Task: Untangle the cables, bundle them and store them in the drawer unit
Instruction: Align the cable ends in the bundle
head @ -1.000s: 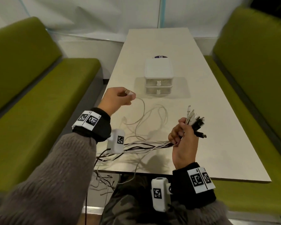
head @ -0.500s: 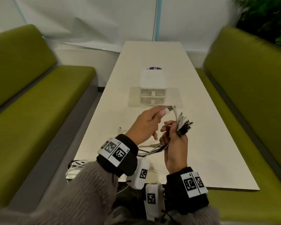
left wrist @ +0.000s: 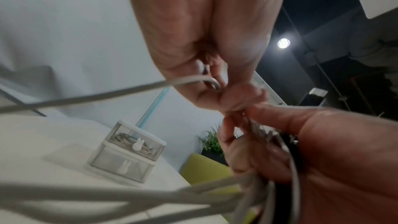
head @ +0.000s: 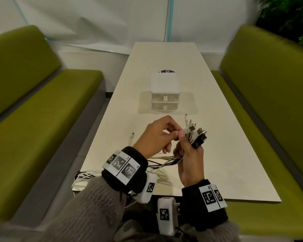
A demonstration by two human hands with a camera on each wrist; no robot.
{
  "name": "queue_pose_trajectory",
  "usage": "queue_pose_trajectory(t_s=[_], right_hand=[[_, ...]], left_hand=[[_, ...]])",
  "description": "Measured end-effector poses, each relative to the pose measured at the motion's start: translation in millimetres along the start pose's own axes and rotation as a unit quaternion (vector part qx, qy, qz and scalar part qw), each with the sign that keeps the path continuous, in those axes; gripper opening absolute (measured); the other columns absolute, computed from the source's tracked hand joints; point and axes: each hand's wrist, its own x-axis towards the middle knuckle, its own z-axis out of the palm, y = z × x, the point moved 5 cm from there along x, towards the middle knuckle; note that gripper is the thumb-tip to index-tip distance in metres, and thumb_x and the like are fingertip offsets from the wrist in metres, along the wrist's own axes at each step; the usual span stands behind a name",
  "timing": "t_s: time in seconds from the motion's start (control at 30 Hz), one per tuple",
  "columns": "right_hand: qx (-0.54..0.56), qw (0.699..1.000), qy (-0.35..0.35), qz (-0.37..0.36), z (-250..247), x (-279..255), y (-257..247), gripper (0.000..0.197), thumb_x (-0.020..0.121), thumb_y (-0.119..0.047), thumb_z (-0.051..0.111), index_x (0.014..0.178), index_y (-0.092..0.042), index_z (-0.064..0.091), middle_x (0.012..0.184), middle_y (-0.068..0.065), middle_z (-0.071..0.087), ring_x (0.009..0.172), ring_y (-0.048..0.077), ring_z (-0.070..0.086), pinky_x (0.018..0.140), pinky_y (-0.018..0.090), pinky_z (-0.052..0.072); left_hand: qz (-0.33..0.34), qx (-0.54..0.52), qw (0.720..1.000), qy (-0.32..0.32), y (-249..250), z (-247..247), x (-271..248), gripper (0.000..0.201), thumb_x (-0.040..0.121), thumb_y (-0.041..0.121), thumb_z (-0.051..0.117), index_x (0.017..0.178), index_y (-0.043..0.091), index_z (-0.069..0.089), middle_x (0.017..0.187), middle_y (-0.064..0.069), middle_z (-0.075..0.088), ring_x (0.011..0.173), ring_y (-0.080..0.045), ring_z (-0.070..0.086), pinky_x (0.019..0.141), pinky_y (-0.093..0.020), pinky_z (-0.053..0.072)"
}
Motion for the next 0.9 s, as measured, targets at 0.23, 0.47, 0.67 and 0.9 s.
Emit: queue_pose_trajectory(t_s=[0.23, 0.47, 0.67, 0.9], right_hand=[[0.063, 0.998, 0.007, -0.018, -5, 3, -3, 0.019, 0.091, -0.027, 0.052, 0.080, -0.011, 0.055, 0.068, 0.001, 0.058, 0.046, 0.005, 0.032, 0.044, 0.017, 0.029], [0.098, 0.992, 0.068, -0.050, -27, 8, -11, 0.021, 0.102, -0.026, 0.041, 0.083, -0.018, 0.047, 0.064, -0.002, 0.063, 0.055, 0.008, 0.046, 0.052, 0.020, 0.039], [0.123, 0.988, 0.084, -0.027, -27, 7, -20, 0.032, 0.102, -0.032, 0.041, 0.073, -0.020, 0.046, 0.052, -0.006, 0.030, 0.042, 0.009, 0.029, 0.044, 0.019, 0.041], [-0.120, 0.990, -0.034, -0.069, 9, -2, -18, 0.024, 0.075, -0.035, 0.075, 0.083, -0.016, 0.062, 0.047, -0.009, 0.034, 0.039, 0.007, 0.027, 0.038, 0.020, 0.026]], left_hand=[[-0.016, 0.010, 0.993, -0.112, -16, -14, -18, 0.017, 0.090, 0.010, 0.058, 0.107, 0.010, 0.057, 0.083, -0.007, 0.060, 0.047, -0.007, 0.044, 0.048, -0.018, 0.039], [-0.073, 0.227, 0.967, -0.085, -75, -101, -38, 0.037, 0.092, 0.044, 0.050, 0.076, 0.012, 0.059, 0.070, 0.012, 0.058, 0.068, 0.000, 0.051, 0.071, -0.019, 0.038], [-0.075, 0.159, 0.983, 0.046, -69, -131, -34, 0.025, 0.100, 0.027, 0.037, 0.079, 0.014, 0.042, 0.073, 0.003, 0.040, 0.062, -0.003, 0.041, 0.077, -0.032, 0.044], [0.084, 0.202, 0.975, -0.021, 3, -53, -25, 0.015, 0.094, 0.025, 0.052, 0.082, 0.018, 0.056, 0.063, 0.021, 0.055, 0.057, 0.004, 0.044, 0.056, -0.008, 0.032]])
